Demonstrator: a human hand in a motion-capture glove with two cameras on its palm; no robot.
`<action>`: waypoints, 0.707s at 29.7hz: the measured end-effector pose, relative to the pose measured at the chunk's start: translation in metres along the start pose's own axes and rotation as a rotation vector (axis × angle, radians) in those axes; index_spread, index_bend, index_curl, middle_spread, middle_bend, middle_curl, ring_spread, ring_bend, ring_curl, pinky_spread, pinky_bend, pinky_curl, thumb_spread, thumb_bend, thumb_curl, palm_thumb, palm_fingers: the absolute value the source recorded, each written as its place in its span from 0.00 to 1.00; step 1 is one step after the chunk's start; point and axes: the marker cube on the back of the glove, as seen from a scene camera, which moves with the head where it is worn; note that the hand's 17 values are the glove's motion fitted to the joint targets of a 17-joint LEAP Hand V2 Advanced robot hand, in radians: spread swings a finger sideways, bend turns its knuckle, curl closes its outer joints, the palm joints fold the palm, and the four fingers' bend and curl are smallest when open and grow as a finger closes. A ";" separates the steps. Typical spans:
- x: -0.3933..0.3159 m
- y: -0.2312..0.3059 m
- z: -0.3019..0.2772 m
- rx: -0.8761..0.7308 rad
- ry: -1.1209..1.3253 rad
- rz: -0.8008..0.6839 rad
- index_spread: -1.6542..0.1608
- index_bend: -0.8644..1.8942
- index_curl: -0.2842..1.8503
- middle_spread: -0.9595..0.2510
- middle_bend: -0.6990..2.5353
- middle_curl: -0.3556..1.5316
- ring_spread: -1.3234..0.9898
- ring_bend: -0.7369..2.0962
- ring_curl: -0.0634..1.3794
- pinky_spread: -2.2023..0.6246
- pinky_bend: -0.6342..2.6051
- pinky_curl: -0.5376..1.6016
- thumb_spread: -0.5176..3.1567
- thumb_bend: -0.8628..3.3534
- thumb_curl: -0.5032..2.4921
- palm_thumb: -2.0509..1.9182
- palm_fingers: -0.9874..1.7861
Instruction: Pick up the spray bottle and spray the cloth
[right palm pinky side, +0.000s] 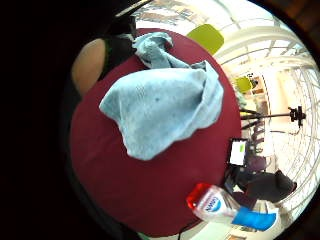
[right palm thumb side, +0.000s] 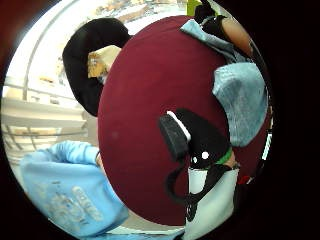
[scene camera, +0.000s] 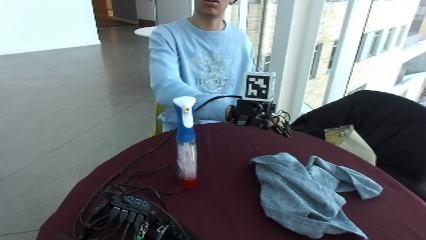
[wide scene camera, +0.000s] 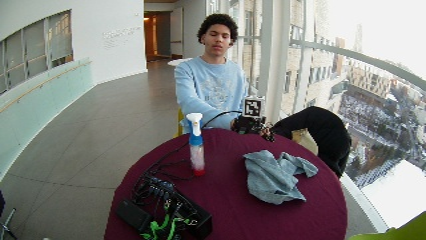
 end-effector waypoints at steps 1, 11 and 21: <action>0.000 0.010 -0.002 0.001 0.020 0.000 0.70 0.37 0.26 0.72 0.32 0.36 0.55 0.39 0.23 0.85 0.25 0.37 0.46 0.23 0.23 0.66 0.59; -0.001 0.102 -0.018 0.044 -0.001 0.110 0.70 0.37 0.27 0.72 0.32 0.37 0.55 0.38 0.24 0.85 0.25 0.37 0.46 0.22 0.24 0.66 0.59; 0.011 0.196 -0.012 0.076 -0.067 0.207 0.70 0.37 0.27 0.72 0.31 0.38 0.55 0.37 0.24 0.85 0.25 0.38 0.46 0.21 0.25 0.67 0.59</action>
